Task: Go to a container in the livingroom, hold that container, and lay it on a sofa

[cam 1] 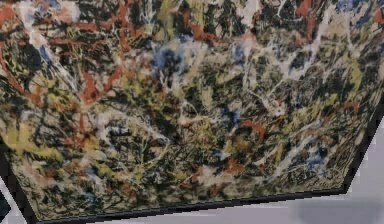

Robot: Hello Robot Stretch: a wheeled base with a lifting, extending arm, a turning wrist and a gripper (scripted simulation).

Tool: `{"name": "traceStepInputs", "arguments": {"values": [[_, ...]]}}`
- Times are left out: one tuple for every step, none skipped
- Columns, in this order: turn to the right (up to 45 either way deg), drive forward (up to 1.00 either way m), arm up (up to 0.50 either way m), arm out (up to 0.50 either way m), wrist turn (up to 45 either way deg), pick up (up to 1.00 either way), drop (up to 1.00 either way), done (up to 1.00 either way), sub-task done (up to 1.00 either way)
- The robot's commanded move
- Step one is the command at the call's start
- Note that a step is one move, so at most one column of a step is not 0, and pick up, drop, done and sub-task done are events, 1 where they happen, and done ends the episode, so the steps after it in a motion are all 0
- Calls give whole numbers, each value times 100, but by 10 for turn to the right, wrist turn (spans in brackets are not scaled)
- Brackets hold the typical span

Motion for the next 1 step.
{"name": "traceStepInputs", "arguments": {"values": [[0,0,50,0,0,0,0,0,0]]}}
